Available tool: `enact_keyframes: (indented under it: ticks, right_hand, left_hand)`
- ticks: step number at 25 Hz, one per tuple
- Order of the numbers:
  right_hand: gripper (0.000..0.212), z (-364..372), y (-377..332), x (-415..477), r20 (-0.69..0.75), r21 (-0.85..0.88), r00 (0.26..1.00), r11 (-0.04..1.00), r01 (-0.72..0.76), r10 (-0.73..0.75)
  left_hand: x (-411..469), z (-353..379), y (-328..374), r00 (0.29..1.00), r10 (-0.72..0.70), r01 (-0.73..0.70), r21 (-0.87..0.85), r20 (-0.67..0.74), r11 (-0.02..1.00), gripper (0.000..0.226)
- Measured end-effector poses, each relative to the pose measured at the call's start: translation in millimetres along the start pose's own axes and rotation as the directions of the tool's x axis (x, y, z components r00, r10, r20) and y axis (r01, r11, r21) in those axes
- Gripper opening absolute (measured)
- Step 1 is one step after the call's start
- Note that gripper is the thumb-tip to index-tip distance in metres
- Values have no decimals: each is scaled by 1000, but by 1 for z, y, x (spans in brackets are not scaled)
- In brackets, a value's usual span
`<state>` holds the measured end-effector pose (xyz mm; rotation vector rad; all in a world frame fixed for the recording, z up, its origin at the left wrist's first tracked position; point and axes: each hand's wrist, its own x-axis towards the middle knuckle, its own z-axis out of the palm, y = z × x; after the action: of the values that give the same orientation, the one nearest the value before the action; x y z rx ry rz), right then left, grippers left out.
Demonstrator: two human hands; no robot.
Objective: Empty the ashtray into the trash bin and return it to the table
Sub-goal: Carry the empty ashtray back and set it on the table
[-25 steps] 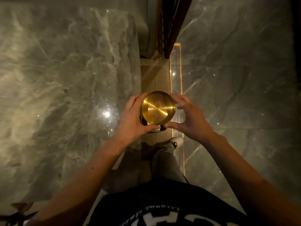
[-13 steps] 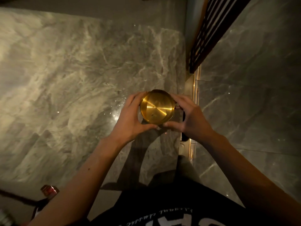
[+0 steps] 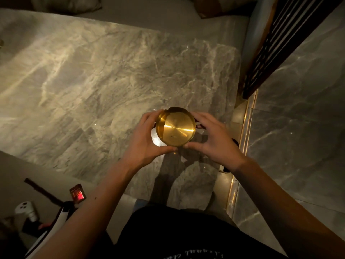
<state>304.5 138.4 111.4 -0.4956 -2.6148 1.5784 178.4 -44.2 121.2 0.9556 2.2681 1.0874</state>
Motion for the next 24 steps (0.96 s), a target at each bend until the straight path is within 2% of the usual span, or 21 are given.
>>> enact_keyframes:
  ticks: [7, 13, 17, 24]
  right_hand:
    - [89, 49, -34, 33, -55, -26, 998, 1000, -10, 8]
    - [92, 143, -84, 98, -159, -50, 983, 994, -101, 92]
    - [92, 201, -124, 132, -176, -38, 972, 986, -164, 155]
    - [90, 244, -163, 154, -190, -57, 978, 994, -94, 81]
  left_hand:
    - [7, -53, -46, 1000, 22, -22, -2, 11, 1000, 102]
    - [33, -146, -130, 991, 70, -65, -50, 110, 997, 103]
    - [36, -213, -171, 982, 84, -78, -43, 170, 996, 103]
    - [20, -268, -200, 988, 82, -79, -30, 128, 996, 102]
